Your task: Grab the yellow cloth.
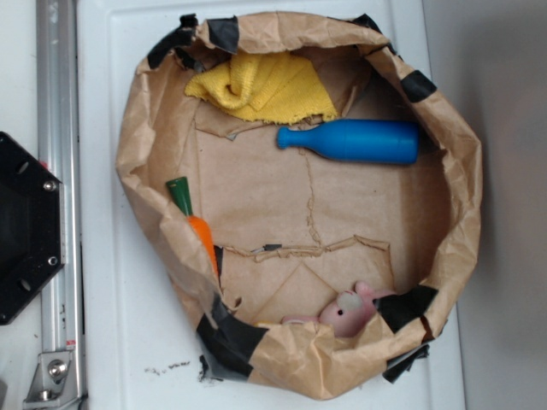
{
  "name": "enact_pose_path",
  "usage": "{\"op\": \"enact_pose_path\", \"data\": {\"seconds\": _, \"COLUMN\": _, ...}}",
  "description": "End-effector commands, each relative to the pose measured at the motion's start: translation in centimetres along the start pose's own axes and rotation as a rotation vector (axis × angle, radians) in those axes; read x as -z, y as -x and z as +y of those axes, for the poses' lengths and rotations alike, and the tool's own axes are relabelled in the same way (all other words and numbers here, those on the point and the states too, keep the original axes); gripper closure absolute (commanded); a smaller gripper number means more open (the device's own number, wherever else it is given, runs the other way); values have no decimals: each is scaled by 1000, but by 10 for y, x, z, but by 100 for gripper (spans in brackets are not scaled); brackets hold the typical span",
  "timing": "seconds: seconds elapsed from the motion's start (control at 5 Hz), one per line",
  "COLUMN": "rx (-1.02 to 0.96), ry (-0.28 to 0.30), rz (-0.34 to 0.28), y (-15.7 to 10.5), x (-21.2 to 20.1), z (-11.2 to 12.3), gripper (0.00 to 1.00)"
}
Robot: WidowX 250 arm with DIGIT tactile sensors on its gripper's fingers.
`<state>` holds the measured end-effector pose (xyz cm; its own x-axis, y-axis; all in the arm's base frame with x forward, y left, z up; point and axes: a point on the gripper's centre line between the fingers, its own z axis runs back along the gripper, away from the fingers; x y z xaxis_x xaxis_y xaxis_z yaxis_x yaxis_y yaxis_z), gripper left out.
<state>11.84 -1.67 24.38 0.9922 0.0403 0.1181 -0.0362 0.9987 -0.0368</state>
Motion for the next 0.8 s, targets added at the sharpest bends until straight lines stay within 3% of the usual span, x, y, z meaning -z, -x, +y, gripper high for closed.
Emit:
{"op": "enact_pose_path", "data": {"seconds": 0.0, "rx": 0, "ry": 0, "rz": 0, "y": 0, "x": 0, "z": 0, "gripper": 0}}
{"op": "enact_pose_path", "data": {"seconds": 0.2, "rx": -227, "ry": -186, "rz": 52, "y": -47, "x": 39, "z": 41, "gripper": 0}}
{"op": "enact_pose_path", "data": {"seconds": 0.4, "rx": -487, "ry": -253, "rz": -192, "y": -90, "x": 48, "z": 47, "gripper": 0}}
{"op": "enact_pose_path", "data": {"seconds": 0.6, "rx": -750, "ry": -225, "rz": -274, "y": -115, "x": 68, "z": 61, "gripper": 0}}
